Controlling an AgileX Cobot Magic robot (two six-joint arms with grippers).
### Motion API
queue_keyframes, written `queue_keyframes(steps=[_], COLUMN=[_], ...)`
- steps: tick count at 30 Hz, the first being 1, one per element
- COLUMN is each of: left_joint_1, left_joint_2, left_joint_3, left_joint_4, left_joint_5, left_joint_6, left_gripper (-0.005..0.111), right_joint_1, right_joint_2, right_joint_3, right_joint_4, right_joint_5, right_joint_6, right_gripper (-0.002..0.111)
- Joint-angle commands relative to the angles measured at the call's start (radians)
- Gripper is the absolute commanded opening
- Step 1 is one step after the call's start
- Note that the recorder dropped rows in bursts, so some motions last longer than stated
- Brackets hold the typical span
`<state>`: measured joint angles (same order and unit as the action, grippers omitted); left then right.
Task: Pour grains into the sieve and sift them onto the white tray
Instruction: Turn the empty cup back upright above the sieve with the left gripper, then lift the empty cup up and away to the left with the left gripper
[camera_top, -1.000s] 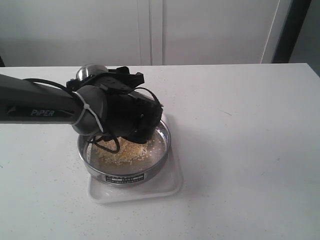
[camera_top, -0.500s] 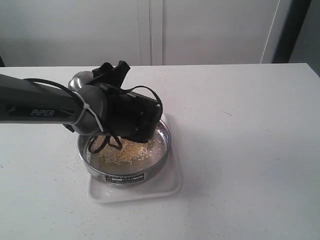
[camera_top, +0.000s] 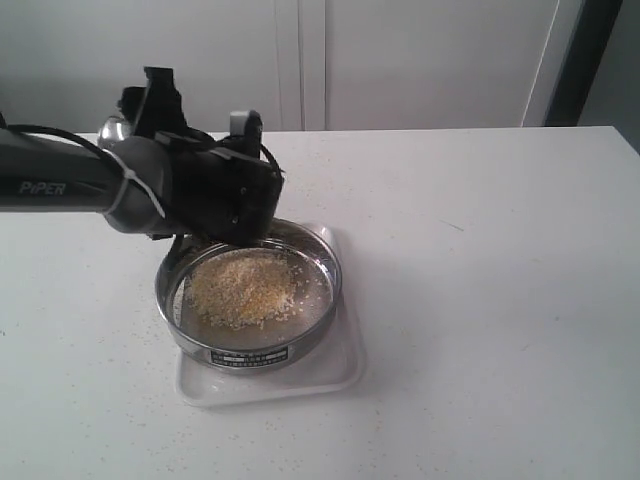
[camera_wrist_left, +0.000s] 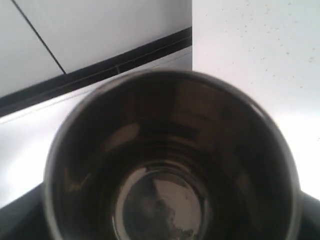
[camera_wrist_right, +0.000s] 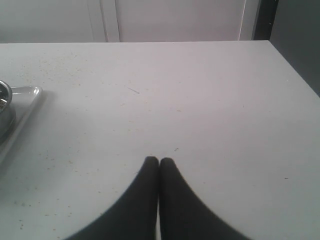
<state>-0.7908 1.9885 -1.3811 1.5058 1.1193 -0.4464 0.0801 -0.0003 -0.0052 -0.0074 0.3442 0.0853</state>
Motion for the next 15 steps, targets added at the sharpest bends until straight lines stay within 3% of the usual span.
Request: queue_keyframes(steps=[1,8,15], left_joint_1=[0.062,0.146,0.16], left_joint_2=[-0.051,-0.065,-0.065], left_joint_3=[-0.005,-0.005,-0.005], left_joint_4=[0.019,0.019,0.017], left_joint_5=[0.102,0.082,0.081], left_joint_6=[-0.134,-0.228,-0.23], left_gripper=[0.0,0.0,0.0], right_joint_1=[0.0,0.0,0.0], right_joint_2=[0.0,0.0,0.0], right_joint_3=[0.005,0.005,0.005], right_joint_4=[-0.004,-0.004,-0.004], right_joint_5=[-0.009,-0.009,-0.009], right_joint_6=[-0.002,-0.002,-0.002], right_gripper=[0.0,0.0,0.0])
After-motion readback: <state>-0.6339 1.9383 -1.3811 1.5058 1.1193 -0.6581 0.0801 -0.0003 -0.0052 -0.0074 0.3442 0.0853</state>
